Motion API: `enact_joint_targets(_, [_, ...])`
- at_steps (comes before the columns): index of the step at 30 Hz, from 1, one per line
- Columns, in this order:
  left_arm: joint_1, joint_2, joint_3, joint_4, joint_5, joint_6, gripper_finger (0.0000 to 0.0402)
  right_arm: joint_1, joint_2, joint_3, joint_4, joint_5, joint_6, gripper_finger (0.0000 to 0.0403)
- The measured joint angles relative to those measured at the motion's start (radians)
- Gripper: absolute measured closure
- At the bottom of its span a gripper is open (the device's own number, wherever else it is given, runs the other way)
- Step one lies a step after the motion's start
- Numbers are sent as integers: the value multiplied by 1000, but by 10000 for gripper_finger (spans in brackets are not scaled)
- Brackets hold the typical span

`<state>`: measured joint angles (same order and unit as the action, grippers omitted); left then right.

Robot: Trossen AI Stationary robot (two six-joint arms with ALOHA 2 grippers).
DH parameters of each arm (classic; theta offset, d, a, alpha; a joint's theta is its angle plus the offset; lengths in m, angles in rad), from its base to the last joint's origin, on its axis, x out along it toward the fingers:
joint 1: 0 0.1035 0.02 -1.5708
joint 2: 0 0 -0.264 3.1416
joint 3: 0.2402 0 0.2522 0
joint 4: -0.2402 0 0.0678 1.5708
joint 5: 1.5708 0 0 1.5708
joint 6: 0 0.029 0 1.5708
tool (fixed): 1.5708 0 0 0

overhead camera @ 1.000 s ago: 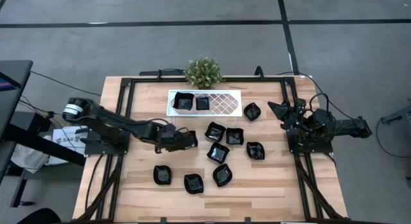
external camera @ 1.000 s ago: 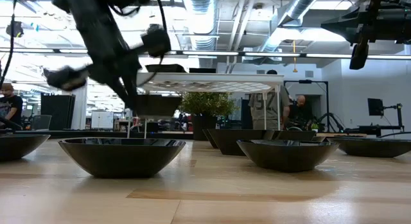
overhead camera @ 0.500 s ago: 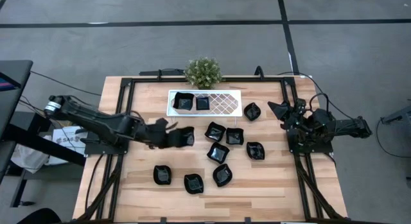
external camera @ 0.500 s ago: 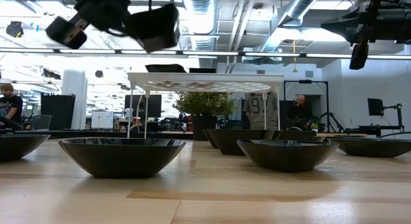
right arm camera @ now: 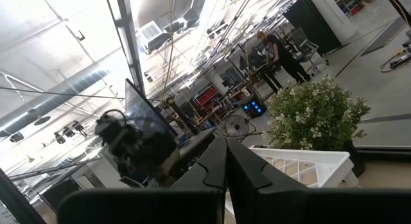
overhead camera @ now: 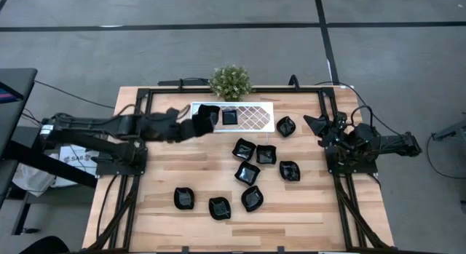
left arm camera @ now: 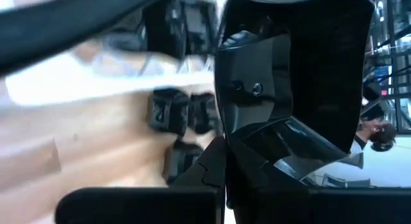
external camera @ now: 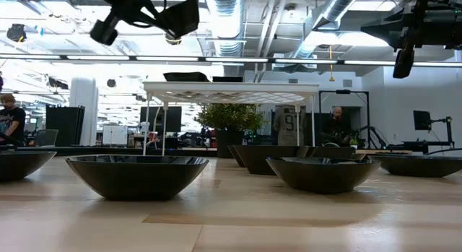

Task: Pick & Place Mini shaped plates
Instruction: Stack the distorted square plate on top of the distorted square plate on the shelf

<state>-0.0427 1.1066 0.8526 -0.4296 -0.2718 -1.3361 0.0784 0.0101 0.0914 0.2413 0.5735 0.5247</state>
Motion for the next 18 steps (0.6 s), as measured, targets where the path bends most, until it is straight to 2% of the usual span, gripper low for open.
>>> enact_joint_targets(8, [196, 26, 113, -19, 144, 220, 398, 0, 0, 0, 0, 0, 0, 403])
enact_joint_targets(18, [334, 163, 291, -246, 239, 440, 398, 0, 0, 0, 0, 0, 0, 403])
